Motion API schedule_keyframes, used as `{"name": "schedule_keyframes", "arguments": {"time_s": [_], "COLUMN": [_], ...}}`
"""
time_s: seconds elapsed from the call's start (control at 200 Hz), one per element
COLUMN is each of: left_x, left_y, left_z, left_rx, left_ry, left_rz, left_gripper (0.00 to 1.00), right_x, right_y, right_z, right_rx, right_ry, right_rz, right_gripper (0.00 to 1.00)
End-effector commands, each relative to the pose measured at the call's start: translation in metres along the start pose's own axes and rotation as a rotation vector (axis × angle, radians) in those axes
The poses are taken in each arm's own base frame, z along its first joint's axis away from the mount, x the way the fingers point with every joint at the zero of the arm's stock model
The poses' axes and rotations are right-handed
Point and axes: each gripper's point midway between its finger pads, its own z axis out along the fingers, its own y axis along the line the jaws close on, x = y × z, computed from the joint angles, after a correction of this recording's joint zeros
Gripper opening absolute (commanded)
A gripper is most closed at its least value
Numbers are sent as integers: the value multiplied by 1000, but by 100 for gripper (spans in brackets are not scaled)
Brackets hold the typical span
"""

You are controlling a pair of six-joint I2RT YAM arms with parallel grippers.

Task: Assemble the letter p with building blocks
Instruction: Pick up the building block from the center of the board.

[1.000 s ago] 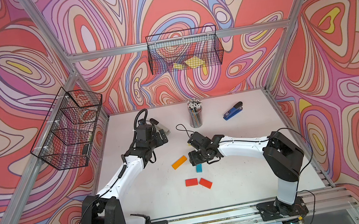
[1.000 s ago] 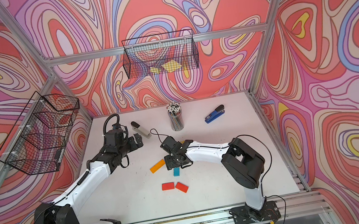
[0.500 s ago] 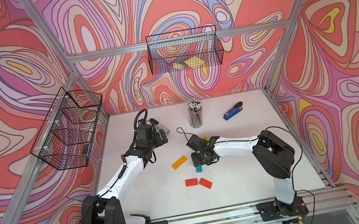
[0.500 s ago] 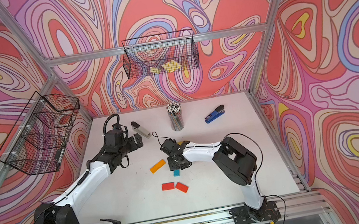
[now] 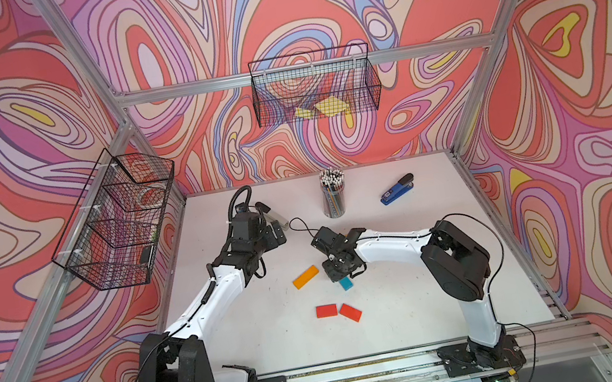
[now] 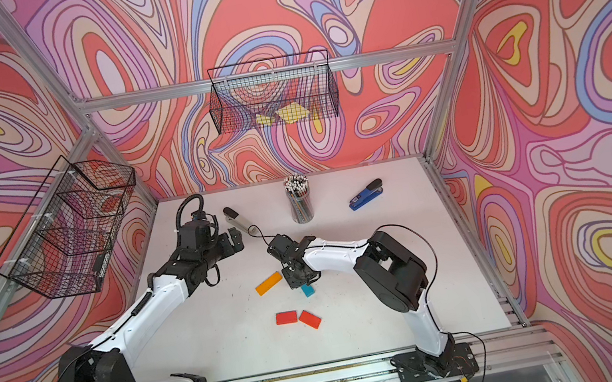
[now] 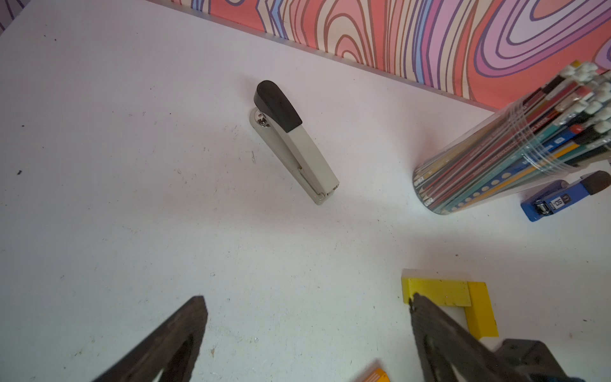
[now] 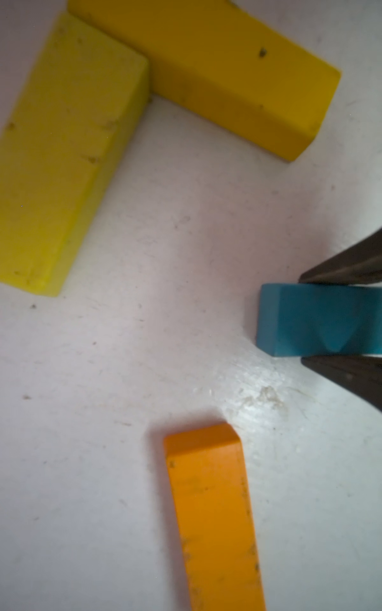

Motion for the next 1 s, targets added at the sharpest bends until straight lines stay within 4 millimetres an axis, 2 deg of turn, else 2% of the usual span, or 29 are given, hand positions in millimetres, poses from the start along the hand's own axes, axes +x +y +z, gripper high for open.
{"name": "schedule_keyframes", "arguments": {"time_s": [0.0, 0.095, 0.22, 0.331, 0.356, 0.446, 0.581, 0.741, 0.997], "left_x": [-1, 2, 2, 3, 2, 1, 0, -10, -32], "left_y": [5, 6, 8, 8, 8, 8, 10, 13, 20], "left_z": [-2, -1, -2, -2, -2, -2, -4, -9, -10], "left_rx": [-15, -16, -22, -25, -25, -27, -35, -52, -20], "left_ry": [0, 4, 5, 5, 4, 5, -2, -39, -78], "left_rz": [-17, -21, -20, -19, -18, -18, -22, -29, -117], "left_gripper": [99, 99, 99, 99, 99, 99, 99, 99, 99], "right_x": [15, 22, 22, 18, 17, 14, 12, 13, 8], "right_y": [-6, -3, 3, 5, 5, 7, 1, -11, -25], "right_z": [7, 14, 18, 20, 20, 21, 18, 7, -1], "right_rx": [31, 7, -24, -29, -30, -33, 1, 47, 29], "right_ry": [84, 116, 107, 97, 99, 100, 104, 100, 46], "right_rz": [-222, -255, -235, -232, -237, -260, -333, -467, -624], "right_gripper": [30, 35, 51, 55, 53, 38, 27, 25, 28]}}
